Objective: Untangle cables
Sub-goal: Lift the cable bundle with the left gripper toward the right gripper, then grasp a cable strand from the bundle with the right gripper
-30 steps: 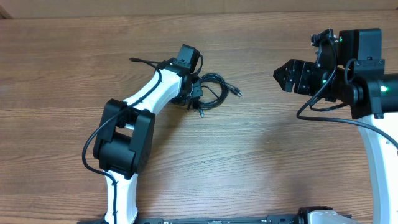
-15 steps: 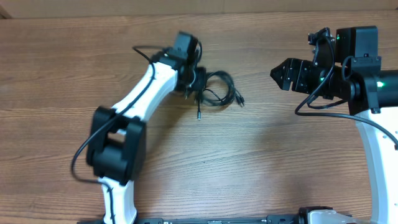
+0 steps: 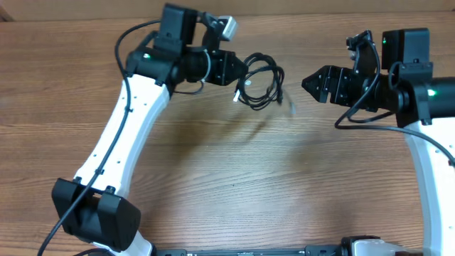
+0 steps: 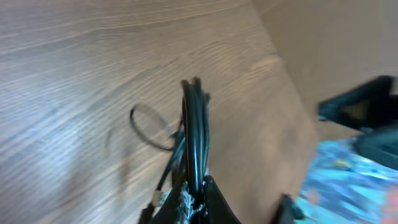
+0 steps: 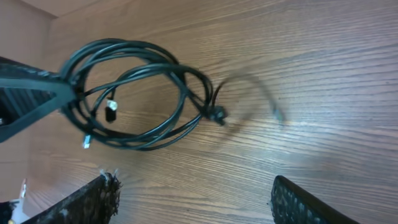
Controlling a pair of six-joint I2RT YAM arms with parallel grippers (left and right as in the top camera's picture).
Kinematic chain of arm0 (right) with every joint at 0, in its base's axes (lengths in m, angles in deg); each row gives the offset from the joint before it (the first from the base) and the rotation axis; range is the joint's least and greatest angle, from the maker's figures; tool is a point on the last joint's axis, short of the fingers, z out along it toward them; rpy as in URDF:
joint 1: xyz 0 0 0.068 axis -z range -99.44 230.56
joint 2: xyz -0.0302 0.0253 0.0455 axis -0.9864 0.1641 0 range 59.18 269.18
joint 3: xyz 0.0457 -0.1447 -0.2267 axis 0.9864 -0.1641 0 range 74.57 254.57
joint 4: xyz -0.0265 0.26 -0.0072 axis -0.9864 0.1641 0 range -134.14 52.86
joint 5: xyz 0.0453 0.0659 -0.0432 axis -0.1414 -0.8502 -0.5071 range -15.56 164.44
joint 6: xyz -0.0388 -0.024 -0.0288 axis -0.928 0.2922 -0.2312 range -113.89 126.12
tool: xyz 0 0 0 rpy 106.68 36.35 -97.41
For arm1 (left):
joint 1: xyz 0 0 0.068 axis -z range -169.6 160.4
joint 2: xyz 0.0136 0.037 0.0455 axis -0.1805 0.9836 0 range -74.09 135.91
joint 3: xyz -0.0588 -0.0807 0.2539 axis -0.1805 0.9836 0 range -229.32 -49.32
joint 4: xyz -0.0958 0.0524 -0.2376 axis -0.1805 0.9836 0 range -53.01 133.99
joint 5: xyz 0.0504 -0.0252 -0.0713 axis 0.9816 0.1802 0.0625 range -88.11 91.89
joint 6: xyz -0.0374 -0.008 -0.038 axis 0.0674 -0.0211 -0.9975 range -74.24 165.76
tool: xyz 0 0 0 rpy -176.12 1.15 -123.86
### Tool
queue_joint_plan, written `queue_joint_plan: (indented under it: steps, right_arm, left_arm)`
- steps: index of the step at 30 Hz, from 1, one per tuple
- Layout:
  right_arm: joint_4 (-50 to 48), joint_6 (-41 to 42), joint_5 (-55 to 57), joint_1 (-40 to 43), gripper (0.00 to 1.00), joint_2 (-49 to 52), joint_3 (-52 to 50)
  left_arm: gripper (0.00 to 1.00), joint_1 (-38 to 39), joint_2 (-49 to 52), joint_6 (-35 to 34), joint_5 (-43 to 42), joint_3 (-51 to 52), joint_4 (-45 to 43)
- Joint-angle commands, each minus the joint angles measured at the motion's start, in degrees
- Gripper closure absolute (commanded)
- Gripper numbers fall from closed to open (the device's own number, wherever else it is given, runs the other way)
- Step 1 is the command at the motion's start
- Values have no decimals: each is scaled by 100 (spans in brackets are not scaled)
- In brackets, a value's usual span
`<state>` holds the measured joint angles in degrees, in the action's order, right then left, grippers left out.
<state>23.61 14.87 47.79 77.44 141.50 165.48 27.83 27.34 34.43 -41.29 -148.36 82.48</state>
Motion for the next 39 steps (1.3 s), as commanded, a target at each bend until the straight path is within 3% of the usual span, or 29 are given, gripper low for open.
queue_joint_plan:
  steps: [1, 4, 7, 9, 15, 28, 39]
  right_arm:
    - [-142, -9, -426, -264, 27, 238, 131]
    - [-382, 444, -671, -487, 36, 396, 131]
    - [-686, 1325, -669, -734, 41, 538, 129]
    - [-931, 2310, -538, -1001, 51, 664, 129]
    - [-1268, 3746, -39, -1434, 53, 916, 20]
    - [-2022, 4625, -35, -1526, 52, 1338, -85]
    - [-2361, 4701, -409, -1561, 53, 1943, -85]
  left_arm:
    - [96, -168, 4, 170, -903, -50, 70]
    - [96, -177, 7, 214, -896, -48, 149]
    - [96, -170, 13, 210, -892, -48, 205]
    - [96, -170, 17, -39, -796, -48, 205]
    - [96, -170, 17, -647, -702, -48, 87]
    - [96, -164, 17, -1082, -765, -48, -55]
    - [96, -164, 17, -1209, -793, -48, -59]
